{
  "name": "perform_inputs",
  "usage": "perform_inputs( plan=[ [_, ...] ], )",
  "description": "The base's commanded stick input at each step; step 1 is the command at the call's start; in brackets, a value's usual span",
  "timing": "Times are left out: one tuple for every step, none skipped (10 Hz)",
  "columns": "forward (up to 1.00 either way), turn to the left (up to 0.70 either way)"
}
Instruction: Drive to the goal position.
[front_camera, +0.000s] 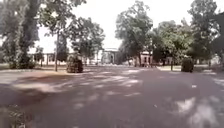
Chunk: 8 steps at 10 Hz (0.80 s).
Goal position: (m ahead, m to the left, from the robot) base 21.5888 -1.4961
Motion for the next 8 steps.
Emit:
perform_inputs(
  plan=[
    [0.7,0.26],
    [0.7,0.35],
    [0.7,0.33],
    [0.7,0.18],
    [0.7,0.07],
    [0.7,0.0],
    [0.7,0.0],
    [0.7,0.0]
  ],
)
